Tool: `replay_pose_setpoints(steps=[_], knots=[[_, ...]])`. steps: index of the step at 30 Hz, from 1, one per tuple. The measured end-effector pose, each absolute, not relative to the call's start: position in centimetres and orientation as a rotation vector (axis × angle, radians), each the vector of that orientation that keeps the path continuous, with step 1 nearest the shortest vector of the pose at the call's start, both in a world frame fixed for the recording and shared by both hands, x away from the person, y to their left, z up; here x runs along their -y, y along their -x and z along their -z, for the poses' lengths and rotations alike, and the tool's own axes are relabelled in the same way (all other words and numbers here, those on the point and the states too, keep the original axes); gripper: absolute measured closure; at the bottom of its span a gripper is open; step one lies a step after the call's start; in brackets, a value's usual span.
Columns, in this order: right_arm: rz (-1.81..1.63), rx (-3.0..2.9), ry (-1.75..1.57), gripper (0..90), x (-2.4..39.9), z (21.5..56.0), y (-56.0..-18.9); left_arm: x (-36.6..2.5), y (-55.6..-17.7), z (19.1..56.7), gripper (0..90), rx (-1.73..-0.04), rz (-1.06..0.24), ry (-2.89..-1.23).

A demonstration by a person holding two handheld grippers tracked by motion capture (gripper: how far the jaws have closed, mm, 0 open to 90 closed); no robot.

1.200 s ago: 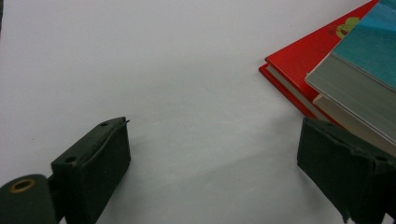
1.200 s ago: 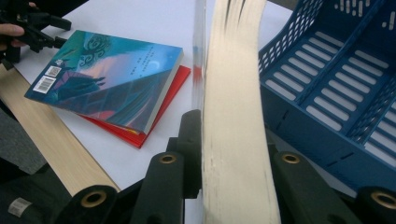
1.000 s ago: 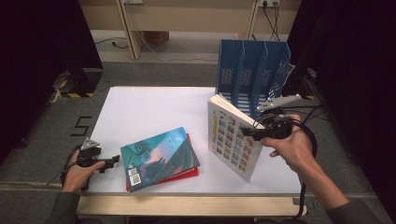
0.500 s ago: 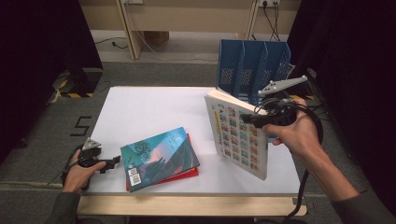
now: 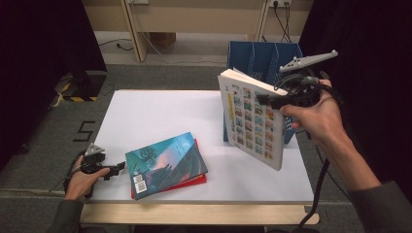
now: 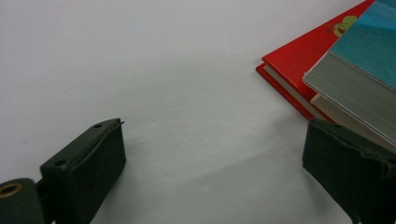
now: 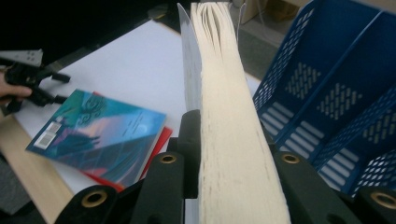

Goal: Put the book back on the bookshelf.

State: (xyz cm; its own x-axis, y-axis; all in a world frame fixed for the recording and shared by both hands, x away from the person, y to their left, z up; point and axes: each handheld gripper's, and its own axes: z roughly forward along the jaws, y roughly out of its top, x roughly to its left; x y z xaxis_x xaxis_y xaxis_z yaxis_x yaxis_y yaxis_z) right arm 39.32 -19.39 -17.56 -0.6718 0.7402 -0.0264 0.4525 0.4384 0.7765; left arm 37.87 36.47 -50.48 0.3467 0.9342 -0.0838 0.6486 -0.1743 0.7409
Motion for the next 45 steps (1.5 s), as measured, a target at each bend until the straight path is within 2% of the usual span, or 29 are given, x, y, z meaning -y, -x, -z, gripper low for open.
replay_pose_setpoints(steps=[9,16,26,45], knots=[[-1.096,-2.252,-1.047,74.2,19.2,15.6,-42.5,-36.5,-37.9,50.5,5.0,-1.382,-0.514,-1.909],[-1.106,-2.203,-1.087,74.2,18.7,15.4,-45.0,-36.5,-37.9,50.5,5.0,-1.382,-0.509,-1.906],[-1.106,-2.122,-1.168,74.2,17.6,16.1,-48.9,-36.4,-37.9,50.5,4.1,-1.379,-0.518,-1.915],[-1.101,-2.010,-1.322,74.2,18.0,17.6,-52.9,-36.2,-37.9,50.6,3.2,-1.376,-0.529,-1.930]])
